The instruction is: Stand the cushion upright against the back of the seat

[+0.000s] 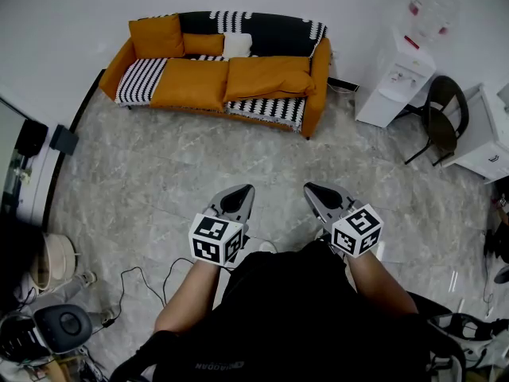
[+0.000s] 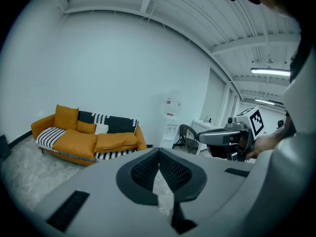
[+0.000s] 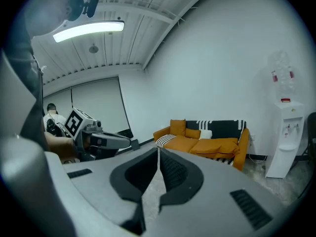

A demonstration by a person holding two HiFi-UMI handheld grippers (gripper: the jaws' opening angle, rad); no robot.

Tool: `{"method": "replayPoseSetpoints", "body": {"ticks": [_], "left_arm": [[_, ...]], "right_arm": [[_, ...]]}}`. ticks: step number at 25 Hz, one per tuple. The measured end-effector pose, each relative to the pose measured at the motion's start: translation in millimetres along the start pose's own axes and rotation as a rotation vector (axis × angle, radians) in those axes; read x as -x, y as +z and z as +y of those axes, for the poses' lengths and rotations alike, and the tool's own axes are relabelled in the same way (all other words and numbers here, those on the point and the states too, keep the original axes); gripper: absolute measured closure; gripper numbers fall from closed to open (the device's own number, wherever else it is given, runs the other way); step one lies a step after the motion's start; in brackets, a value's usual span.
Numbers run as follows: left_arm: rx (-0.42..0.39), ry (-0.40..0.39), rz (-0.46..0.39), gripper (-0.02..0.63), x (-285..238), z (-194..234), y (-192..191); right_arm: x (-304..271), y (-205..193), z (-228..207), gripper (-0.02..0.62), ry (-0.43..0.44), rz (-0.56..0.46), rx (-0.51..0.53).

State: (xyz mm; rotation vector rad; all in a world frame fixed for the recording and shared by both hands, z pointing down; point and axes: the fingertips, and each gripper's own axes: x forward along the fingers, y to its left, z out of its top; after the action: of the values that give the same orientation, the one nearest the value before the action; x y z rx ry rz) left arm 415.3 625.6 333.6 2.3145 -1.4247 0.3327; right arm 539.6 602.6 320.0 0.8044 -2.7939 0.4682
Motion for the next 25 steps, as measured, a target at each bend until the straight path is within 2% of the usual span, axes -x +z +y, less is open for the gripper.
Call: {"method": "replayPoseSetpoints", "body": {"ticks": [5, 11, 16, 25], "left_arm": [[-0.002, 0.003, -0.002, 0.592, 4, 3, -2], [-0.071, 0.033, -0.007, 0.592, 13, 5, -2], [-0.011, 0.01, -0.023, 0.592, 23, 13, -2], [0.038, 0.036, -0.019, 0.592, 30, 28, -16]], "right_arm": [[-3, -3, 4, 0.557, 0.01, 0.01, -0.005], [-8, -1, 9, 0.557, 0.007, 0.009, -0.003], [-18, 5, 19, 0.557, 0.01, 0.01, 0.006], [-29, 0, 23, 0.557, 0.025, 0.049, 0.004]]}}
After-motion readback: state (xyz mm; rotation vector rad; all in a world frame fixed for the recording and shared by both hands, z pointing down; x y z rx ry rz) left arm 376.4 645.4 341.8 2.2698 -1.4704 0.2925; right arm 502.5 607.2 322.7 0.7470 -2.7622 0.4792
